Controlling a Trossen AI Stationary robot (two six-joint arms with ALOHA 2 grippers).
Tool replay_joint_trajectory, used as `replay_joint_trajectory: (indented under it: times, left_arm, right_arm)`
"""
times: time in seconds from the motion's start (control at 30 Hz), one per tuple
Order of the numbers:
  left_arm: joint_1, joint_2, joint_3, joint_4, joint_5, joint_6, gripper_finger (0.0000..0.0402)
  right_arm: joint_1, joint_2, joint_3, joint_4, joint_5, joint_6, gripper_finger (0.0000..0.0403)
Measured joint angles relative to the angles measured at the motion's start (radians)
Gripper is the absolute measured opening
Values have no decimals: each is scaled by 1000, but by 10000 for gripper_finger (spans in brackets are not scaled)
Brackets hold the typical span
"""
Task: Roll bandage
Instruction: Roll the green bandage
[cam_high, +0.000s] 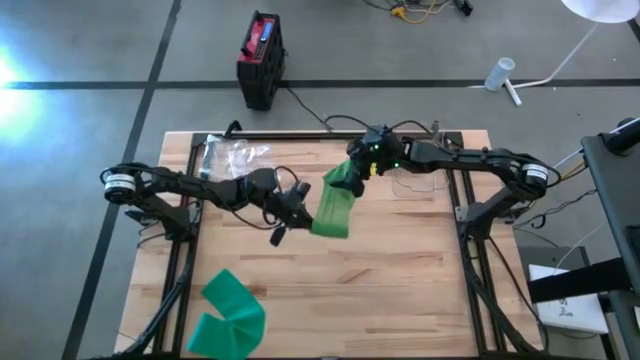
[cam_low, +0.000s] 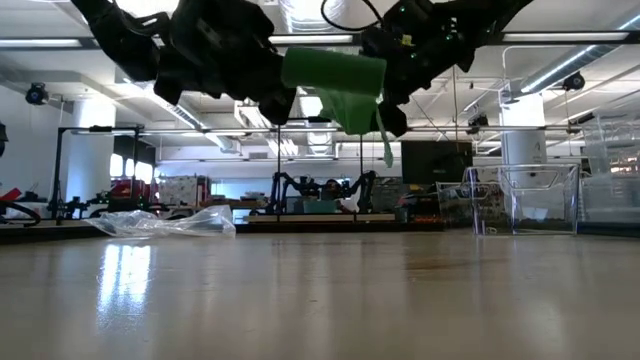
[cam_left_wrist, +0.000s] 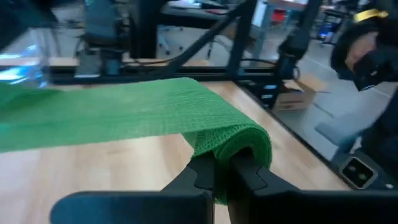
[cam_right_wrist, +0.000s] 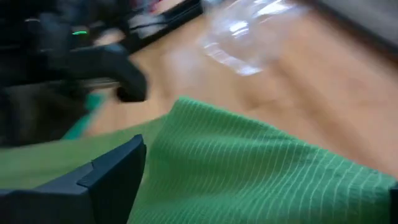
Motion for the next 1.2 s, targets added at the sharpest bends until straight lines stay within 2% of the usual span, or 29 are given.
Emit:
replay_joint_trajectory:
  times: [0.1,0.23,0.33,0.47,0.57,0.73,0.9,1.0,1.07,1.2]
  left_arm:
    - [-24,-1,0,-20,-29,37,2]
    - [-39,-2,0,-66,-126,124,2]
    - [-40,-2,0,-70,-153,154,2]
    - [-41,-3,0,-80,-158,184,2]
    - [-41,-3,0,-80,-159,197,2]
    - [-67,3,0,-86,-140,198,2]
    - [-133,3,0,-86,-116,172,2]
    - [-147,-7,0,-59,-116,122,2]
    - [-146,-25,0,-56,-116,98,2]
    - [-116,-87,0,-32,-121,64,2]
  right_arm:
    - [-19,-1,3,4,-158,116,336]
    - [-45,0,5,-14,-346,250,324]
    - [-66,14,13,-125,-371,296,316]
    - [-82,59,12,-345,-375,278,309]
    - [-83,106,12,-467,-429,244,305]
    - [-84,204,17,-490,-599,196,300]
    - [-102,297,58,-490,-704,62,298]
    - [-100,296,96,-504,-723,-31,299]
    - [-96,250,116,-502,-697,-104,298]
    - [-61,61,119,-451,-469,-219,290]
